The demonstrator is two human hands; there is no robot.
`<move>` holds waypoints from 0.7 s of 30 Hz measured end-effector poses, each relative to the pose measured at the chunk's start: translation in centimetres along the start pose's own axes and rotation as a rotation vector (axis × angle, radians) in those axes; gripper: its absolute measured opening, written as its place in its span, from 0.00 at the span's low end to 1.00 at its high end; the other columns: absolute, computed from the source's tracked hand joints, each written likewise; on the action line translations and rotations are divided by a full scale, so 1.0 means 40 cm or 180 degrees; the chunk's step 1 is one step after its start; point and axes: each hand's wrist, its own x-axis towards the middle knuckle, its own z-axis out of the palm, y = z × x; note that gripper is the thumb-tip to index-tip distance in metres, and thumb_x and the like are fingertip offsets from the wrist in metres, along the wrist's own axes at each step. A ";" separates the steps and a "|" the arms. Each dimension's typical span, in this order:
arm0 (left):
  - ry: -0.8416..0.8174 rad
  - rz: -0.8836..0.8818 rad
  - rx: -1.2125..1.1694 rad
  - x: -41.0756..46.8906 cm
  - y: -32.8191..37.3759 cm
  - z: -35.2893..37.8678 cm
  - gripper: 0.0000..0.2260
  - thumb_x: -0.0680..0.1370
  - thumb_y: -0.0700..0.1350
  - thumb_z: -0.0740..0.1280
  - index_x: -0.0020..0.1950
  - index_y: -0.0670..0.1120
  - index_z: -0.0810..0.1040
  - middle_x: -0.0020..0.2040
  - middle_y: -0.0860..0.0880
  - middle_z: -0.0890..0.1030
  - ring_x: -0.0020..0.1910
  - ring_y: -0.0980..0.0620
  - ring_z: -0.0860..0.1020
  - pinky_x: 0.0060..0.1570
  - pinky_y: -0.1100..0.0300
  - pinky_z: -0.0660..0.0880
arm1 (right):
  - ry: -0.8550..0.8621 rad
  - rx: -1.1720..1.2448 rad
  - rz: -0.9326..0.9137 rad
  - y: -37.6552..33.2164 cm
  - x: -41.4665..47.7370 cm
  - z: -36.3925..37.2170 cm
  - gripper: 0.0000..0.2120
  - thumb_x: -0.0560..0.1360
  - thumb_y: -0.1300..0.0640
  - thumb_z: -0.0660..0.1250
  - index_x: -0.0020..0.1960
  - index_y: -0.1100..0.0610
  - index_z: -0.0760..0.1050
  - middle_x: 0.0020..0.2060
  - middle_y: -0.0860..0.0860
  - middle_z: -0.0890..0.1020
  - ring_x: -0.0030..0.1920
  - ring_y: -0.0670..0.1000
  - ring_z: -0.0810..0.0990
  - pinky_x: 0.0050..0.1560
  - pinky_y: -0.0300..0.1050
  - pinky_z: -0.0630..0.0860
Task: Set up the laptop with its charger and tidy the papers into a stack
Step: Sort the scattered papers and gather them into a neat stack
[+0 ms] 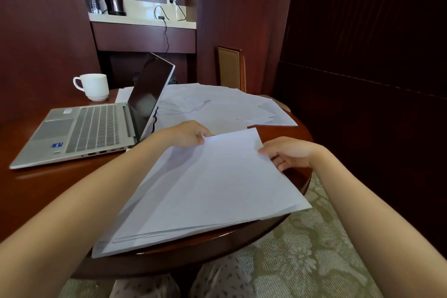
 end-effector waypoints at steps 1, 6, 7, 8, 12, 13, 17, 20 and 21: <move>-0.0033 -0.0060 0.0004 0.003 -0.003 0.005 0.12 0.78 0.35 0.61 0.58 0.44 0.79 0.47 0.48 0.76 0.46 0.51 0.72 0.48 0.64 0.67 | 0.0134 -0.0133 0.0058 -0.003 0.003 0.000 0.07 0.76 0.57 0.64 0.50 0.60 0.77 0.42 0.54 0.82 0.32 0.47 0.79 0.28 0.34 0.72; -0.0121 -0.0263 -0.0178 0.003 0.006 0.003 0.13 0.77 0.37 0.64 0.61 0.47 0.76 0.49 0.49 0.76 0.48 0.50 0.73 0.43 0.65 0.70 | 0.0482 -0.0736 0.0497 -0.026 0.011 0.001 0.09 0.73 0.60 0.67 0.35 0.59 0.74 0.29 0.51 0.75 0.27 0.45 0.72 0.24 0.33 0.64; -0.0132 -0.0299 -0.0167 0.002 0.009 0.004 0.14 0.77 0.37 0.65 0.62 0.47 0.76 0.50 0.48 0.75 0.48 0.50 0.73 0.41 0.67 0.70 | 0.0561 -0.0756 0.0565 -0.028 0.015 0.001 0.07 0.72 0.60 0.67 0.36 0.59 0.74 0.29 0.51 0.75 0.27 0.46 0.71 0.24 0.33 0.64; -0.0135 -0.0334 -0.0118 0.001 0.010 0.005 0.14 0.77 0.37 0.64 0.62 0.47 0.75 0.52 0.48 0.75 0.49 0.50 0.73 0.41 0.67 0.70 | 0.0629 -0.0755 0.0627 -0.030 0.018 0.003 0.06 0.72 0.61 0.67 0.36 0.59 0.74 0.28 0.51 0.74 0.27 0.46 0.70 0.23 0.33 0.63; -0.0042 -0.0544 0.0100 -0.002 0.012 0.020 0.14 0.78 0.39 0.60 0.61 0.48 0.76 0.59 0.47 0.74 0.55 0.49 0.72 0.52 0.63 0.69 | 0.0797 -0.0643 0.0843 -0.036 0.031 0.008 0.06 0.70 0.63 0.69 0.37 0.59 0.73 0.29 0.52 0.73 0.28 0.47 0.70 0.23 0.34 0.66; 0.0002 -0.0580 0.0117 -0.004 0.015 0.023 0.15 0.77 0.38 0.59 0.61 0.48 0.76 0.60 0.47 0.73 0.56 0.49 0.72 0.52 0.63 0.69 | 0.0902 -0.0540 0.0845 -0.038 0.039 0.008 0.05 0.70 0.64 0.69 0.38 0.60 0.73 0.31 0.52 0.74 0.30 0.47 0.72 0.26 0.35 0.69; 0.0287 -0.0593 0.0395 -0.011 0.026 0.046 0.15 0.78 0.40 0.57 0.62 0.48 0.75 0.62 0.46 0.74 0.61 0.46 0.72 0.55 0.59 0.68 | 0.1407 -0.0199 0.0678 -0.055 0.070 0.020 0.19 0.73 0.66 0.67 0.63 0.62 0.71 0.61 0.57 0.75 0.60 0.56 0.76 0.51 0.47 0.77; 0.0521 -0.0649 0.0609 -0.013 0.022 0.070 0.13 0.79 0.45 0.56 0.59 0.45 0.75 0.59 0.45 0.77 0.58 0.44 0.74 0.54 0.56 0.70 | 0.1229 -0.0189 0.0691 -0.078 0.075 0.044 0.24 0.75 0.63 0.66 0.70 0.61 0.65 0.67 0.59 0.69 0.65 0.59 0.71 0.59 0.51 0.73; 0.0564 -0.0702 0.0619 -0.012 0.020 0.075 0.13 0.80 0.46 0.55 0.58 0.43 0.75 0.57 0.45 0.77 0.56 0.44 0.74 0.52 0.56 0.70 | 0.1215 -0.0367 0.0740 -0.085 0.079 0.049 0.23 0.75 0.63 0.66 0.69 0.61 0.66 0.66 0.60 0.70 0.64 0.59 0.72 0.59 0.50 0.73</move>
